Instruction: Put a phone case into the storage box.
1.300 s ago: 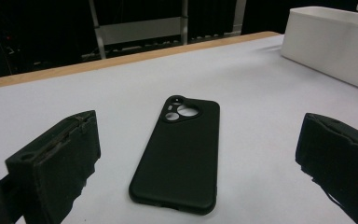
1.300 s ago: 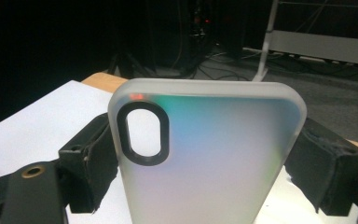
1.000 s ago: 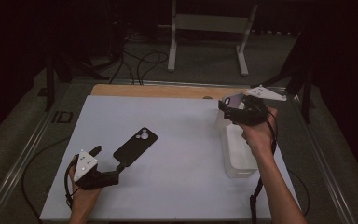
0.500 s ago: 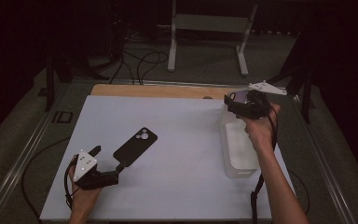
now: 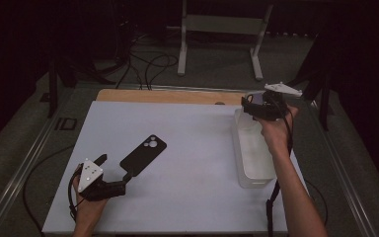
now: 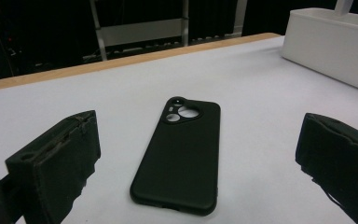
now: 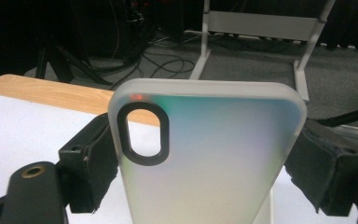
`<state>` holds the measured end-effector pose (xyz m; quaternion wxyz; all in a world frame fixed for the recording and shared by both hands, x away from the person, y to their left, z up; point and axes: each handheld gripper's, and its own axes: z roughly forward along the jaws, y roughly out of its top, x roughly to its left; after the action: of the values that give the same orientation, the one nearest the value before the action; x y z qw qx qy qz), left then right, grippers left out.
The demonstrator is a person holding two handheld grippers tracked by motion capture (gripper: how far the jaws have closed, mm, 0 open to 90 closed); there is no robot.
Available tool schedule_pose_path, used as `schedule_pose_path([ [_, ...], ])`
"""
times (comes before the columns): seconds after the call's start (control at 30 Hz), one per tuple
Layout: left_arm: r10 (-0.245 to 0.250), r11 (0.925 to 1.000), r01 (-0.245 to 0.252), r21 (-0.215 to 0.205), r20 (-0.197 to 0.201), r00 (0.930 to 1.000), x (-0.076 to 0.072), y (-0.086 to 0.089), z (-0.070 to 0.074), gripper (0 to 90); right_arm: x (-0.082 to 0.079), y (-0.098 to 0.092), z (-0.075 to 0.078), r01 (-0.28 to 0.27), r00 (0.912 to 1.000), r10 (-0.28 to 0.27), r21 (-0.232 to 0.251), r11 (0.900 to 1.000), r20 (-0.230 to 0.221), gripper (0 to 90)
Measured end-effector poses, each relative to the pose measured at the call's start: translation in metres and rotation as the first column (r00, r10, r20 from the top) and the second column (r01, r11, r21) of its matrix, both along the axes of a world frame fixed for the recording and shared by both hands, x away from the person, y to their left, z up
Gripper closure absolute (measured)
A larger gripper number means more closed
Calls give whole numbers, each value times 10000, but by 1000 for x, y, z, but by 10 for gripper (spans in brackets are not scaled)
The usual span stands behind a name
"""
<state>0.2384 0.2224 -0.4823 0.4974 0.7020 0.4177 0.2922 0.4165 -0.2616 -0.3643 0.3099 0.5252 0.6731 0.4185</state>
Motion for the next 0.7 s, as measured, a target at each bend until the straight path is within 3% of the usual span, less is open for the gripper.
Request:
schedule_pose_path([
  [0.7, 2, 10000, -2, -14, 15, 10000, 0, 0, 0, 5, 34, -5, -35, 737, 9919, -752, -189, 9971, -1019, 166],
])
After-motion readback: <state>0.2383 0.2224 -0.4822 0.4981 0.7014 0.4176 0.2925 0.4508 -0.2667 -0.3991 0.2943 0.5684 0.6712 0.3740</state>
